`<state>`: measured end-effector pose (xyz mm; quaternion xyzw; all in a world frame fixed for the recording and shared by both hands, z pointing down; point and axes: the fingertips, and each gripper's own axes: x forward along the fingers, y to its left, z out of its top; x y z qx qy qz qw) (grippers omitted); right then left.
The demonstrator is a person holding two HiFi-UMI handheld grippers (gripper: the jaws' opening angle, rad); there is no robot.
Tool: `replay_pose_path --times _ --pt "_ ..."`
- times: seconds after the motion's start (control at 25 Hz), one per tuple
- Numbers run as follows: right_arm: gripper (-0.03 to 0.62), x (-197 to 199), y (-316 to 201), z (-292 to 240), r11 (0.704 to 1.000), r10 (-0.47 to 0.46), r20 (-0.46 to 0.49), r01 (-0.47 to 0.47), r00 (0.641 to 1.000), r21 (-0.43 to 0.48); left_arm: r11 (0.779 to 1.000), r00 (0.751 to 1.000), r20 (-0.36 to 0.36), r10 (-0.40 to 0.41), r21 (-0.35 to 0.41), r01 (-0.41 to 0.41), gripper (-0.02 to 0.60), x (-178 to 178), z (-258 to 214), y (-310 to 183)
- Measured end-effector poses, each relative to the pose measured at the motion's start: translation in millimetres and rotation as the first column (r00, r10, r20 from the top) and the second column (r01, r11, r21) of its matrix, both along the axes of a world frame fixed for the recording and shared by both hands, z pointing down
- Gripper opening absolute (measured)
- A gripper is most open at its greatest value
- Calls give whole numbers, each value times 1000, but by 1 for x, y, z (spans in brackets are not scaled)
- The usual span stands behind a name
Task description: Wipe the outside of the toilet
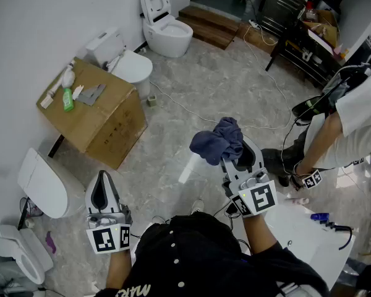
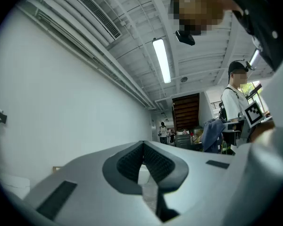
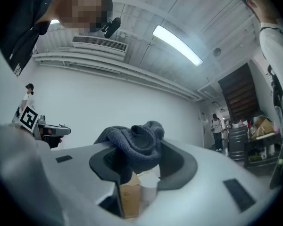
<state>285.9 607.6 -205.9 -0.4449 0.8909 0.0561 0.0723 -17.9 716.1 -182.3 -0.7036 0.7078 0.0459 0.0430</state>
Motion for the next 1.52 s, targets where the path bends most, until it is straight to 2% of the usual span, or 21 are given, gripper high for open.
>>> replay_pose_path --times 0.48,1.08,1.28,1.52 --pt "167 12 -7 8 1000 -16 13 16 1000 4 1000 1000 5 -25 -16 25 11 17 8 -3" --pt "167 72 -47 23 997 -72 41 73 997 -23 994 995 9 -98 -35 99 9 83 9 -23" --pt "167 71 -66 31 998 -55 40 56 998 -33 993 995 20 -100 -57 101 9 81 15 -37" --pt "167 54 -93 39 998 -43 13 43 999 -54 995 997 13 -78 -66 79 9 59 26 -75"
